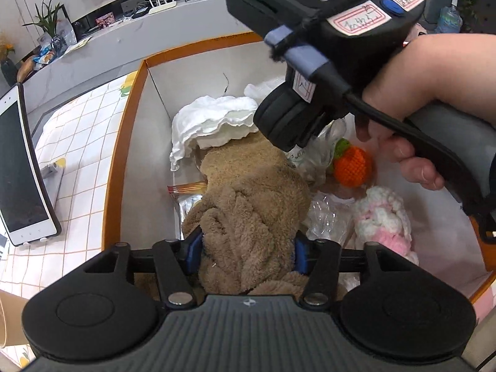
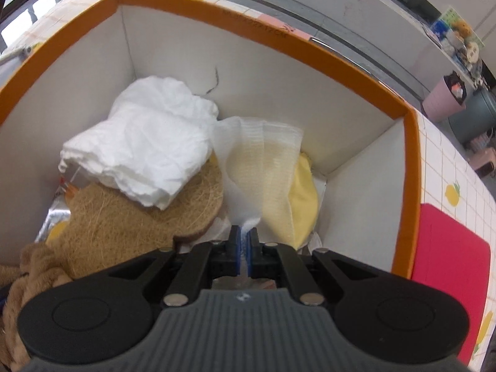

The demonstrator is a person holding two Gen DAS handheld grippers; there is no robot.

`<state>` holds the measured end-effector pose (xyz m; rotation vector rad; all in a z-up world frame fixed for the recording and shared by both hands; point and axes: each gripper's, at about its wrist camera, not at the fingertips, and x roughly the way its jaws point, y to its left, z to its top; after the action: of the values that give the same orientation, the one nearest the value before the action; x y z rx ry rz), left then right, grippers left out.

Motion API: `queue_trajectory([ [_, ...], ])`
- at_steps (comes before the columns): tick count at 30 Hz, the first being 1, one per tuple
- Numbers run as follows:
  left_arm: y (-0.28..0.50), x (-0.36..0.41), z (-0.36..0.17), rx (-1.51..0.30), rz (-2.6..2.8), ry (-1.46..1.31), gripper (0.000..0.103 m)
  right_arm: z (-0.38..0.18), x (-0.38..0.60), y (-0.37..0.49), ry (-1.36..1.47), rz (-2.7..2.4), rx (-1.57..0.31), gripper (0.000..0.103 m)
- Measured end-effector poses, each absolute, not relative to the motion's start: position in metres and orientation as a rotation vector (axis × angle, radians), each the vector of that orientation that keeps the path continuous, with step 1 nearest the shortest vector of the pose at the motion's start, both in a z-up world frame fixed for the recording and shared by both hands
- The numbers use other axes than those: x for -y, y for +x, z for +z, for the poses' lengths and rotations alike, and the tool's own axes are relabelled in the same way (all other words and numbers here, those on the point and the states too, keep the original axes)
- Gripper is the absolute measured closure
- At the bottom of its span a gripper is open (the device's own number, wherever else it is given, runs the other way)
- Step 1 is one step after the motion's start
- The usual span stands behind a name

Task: Organize soft objects
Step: 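Lower the plush into the box with the left gripper while the right lowers the bag, then open both grippers and withdraw them from the box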

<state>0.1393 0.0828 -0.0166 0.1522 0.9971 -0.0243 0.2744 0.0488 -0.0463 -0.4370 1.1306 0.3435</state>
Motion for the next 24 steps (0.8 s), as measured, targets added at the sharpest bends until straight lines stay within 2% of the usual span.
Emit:
queue_trajectory([
  [3,0.136,-0.083,-0.013,-0.978,-0.027,0.127,0.027,-0.04,-0.046,0.271,-0.435,0.334,-1.105,0.1],
  [4,0.134,-0.083,-0.01,-0.966,-0.033,0.128,0.025,-0.037,-0.044,0.27,-0.432,0.335,-1.09,0.095],
  [7,0.127,-0.08,-0.002,-0.924,-0.033,0.114,0.019,-0.027,-0.046,0.259,-0.442,0.352,-1.033,0.068],
  [10,0.117,-0.079,0.009,-0.85,-0.074,0.084,0.015,-0.019,-0.051,0.251,-0.492,0.337,-0.996,0.061],
  [12,0.112,-0.081,0.018,-0.822,-0.097,0.041,0.014,-0.011,-0.05,0.248,-0.487,0.31,-0.97,0.046],
  [13,0.11,-0.083,0.023,-0.808,-0.104,0.011,0.014,-0.005,-0.048,0.247,-0.471,0.304,-0.952,0.034],
  [14,0.107,-0.087,0.029,-0.791,-0.107,-0.026,0.013,0.001,-0.046,0.246,-0.451,0.302,-0.936,0.028],
  [19,0.106,-0.099,0.057,-0.733,-0.067,-0.073,0.009,0.027,-0.023,0.245,-0.316,0.272,-0.917,0.019],
  [24,0.106,-0.102,0.076,-0.703,0.008,-0.089,0.009,0.059,0.0,0.241,-0.19,0.234,-0.854,0.019],
])
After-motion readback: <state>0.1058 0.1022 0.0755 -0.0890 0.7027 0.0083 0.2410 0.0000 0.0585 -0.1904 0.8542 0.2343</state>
